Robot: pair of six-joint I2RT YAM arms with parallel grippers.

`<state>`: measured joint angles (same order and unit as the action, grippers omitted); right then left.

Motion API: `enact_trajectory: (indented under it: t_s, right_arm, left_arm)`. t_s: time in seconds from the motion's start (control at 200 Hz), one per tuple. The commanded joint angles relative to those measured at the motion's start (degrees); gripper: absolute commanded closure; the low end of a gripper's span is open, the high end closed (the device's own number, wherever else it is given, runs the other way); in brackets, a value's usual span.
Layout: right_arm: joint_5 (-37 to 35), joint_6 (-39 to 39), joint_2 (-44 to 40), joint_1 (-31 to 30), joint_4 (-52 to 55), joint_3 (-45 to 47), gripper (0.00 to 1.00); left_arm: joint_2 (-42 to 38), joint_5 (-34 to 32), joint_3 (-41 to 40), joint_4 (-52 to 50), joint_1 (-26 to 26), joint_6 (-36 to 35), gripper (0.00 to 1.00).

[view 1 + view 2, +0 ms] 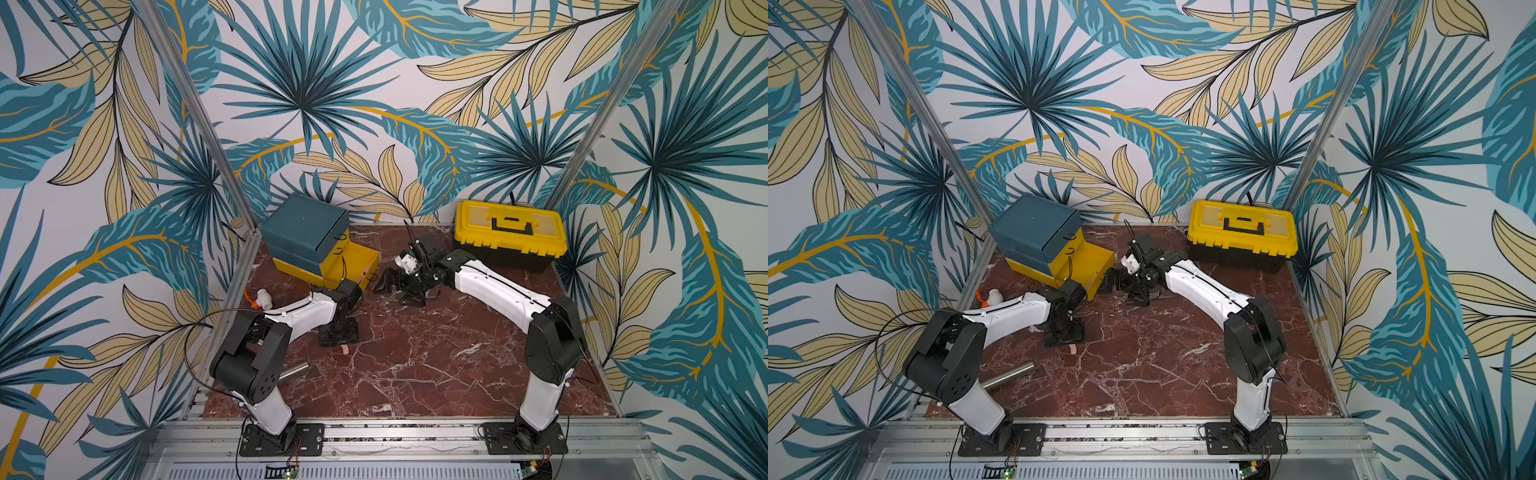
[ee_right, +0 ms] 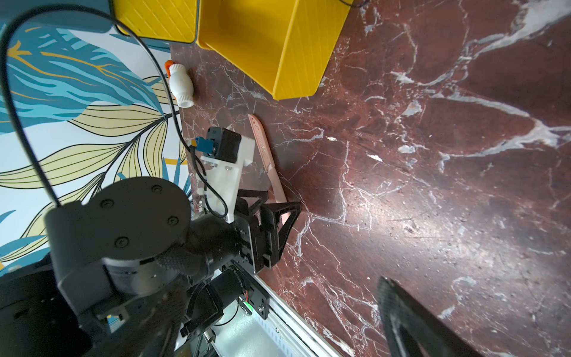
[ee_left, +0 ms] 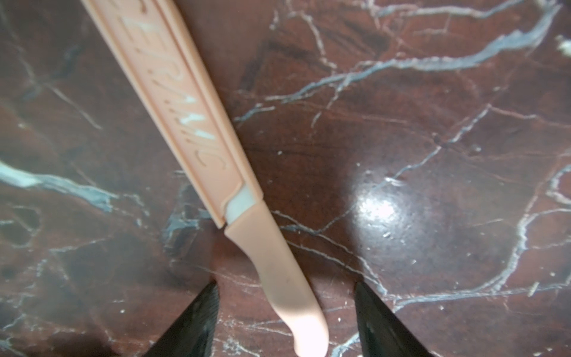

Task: Place the fruit knives into the drawer by color
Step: Pick up the fruit knife from the center of the board.

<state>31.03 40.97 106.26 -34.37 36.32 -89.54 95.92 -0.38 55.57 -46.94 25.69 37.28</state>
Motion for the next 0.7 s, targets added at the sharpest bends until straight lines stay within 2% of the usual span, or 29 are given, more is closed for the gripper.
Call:
enact_trajectory:
  t_s: [0.0,0.29,0.591,0.696]
  right_arm:
    - [1.5,-2.7,-2.6,0.2,0.3,2.0,0.00]
    - [2.4,-4.4,-5.2,0.2,1.0,6.7,0.00]
    - [2.5,-5.0,-5.4,0.1,2.0,7.1,0.00]
    - [2.5,-5.1,-5.2,0.2,2.1,7.1,0.00]
  left_arm:
    - [0.7,-1.9,0.7,1.4,0.0,3.1,0.30]
    - [0.7,-4.7,-0.1,4.4,0.0,7.0,0.40]
    - [0.3,-6.9,-1.7,5.0,0.0,9.8,0.54]
    - [-0.1,-7.2,-2.4,5.6,-0.1,10.4,0.55]
